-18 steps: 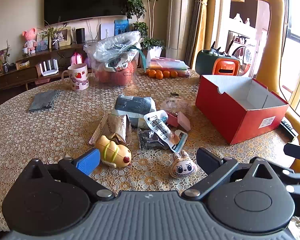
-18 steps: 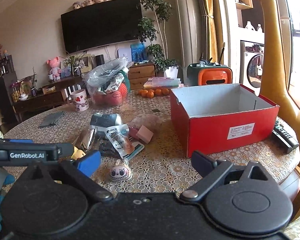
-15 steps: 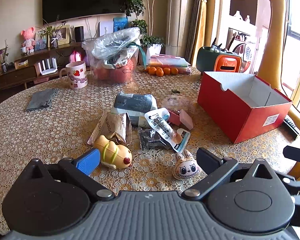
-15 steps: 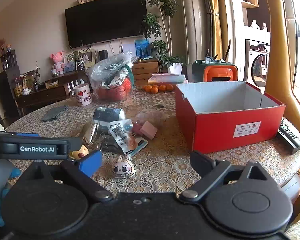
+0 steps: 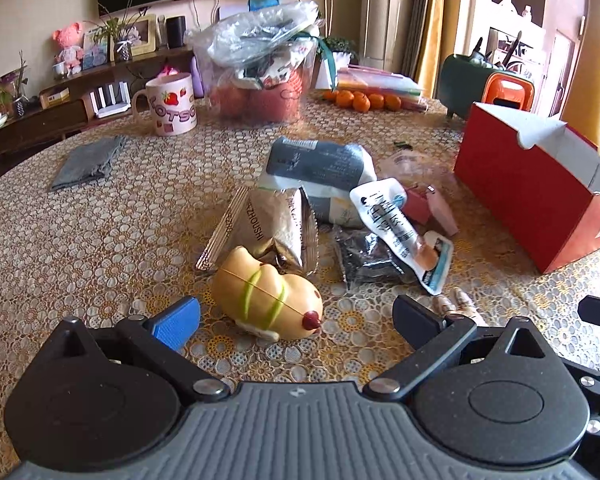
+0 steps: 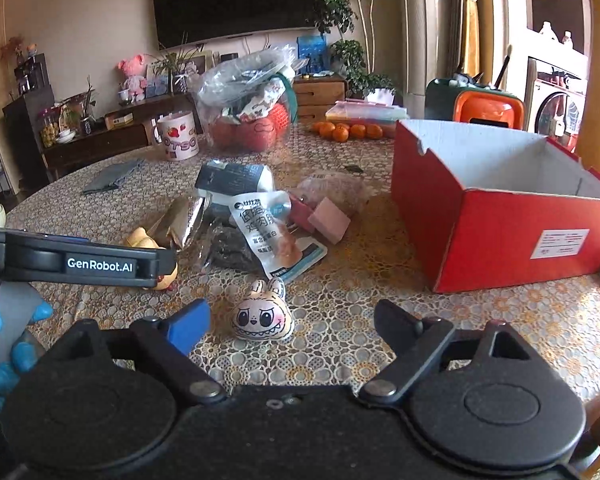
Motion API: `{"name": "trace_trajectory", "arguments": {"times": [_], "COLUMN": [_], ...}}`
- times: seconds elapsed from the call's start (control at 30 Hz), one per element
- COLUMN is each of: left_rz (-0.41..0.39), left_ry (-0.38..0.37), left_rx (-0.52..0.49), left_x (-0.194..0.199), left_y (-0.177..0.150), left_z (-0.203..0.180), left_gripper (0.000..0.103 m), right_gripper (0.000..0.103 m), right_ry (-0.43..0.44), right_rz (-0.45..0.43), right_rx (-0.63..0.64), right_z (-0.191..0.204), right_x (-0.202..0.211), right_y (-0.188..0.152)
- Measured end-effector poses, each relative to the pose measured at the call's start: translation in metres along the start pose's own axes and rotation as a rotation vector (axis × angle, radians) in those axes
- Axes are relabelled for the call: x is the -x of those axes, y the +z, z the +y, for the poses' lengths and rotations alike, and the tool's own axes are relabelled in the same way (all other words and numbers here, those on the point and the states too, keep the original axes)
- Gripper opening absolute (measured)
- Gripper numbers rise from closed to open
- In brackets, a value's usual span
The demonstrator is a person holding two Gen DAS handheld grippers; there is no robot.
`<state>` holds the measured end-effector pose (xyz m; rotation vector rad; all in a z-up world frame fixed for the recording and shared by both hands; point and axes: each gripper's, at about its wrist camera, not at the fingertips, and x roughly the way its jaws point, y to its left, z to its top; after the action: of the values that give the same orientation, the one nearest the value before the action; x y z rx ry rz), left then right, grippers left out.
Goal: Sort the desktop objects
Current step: 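Grasp the yellow squishy toy with the left tool while the right tool grasps the bunny plush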
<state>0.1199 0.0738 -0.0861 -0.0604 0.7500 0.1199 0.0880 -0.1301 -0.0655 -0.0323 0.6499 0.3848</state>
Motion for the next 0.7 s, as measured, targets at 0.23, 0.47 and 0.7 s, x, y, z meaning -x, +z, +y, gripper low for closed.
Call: {"name": "trace_trajectory", "arguments": {"times": [0.23,0.47,0.7], "left_rz": [0.0,-0.028,0.005], "left_ry": [0.023,0.019,0.007], "left_rx": [-0.062,-0.174,-0.168], "left_x": [-0.024,-0.037,-0.049], "left_y": [-0.001,-0.004,-0.008], "left_z": [0.002,0.001,0.004], "left_gripper": [0.103,0.103,0.098], "right_gripper": [0.084,0.079,0.071], "right_ry": [0.017,0.047,0.049], "right_rz": [0.052,0.102,0.126], "right_rx": [0.011,0.035,0.032], "right_z": [0.003,0.013,0.014], "right_x": [-0.031,-0.056,-0.067], "right_y": [-0.001,-0.005,-0.005]}}
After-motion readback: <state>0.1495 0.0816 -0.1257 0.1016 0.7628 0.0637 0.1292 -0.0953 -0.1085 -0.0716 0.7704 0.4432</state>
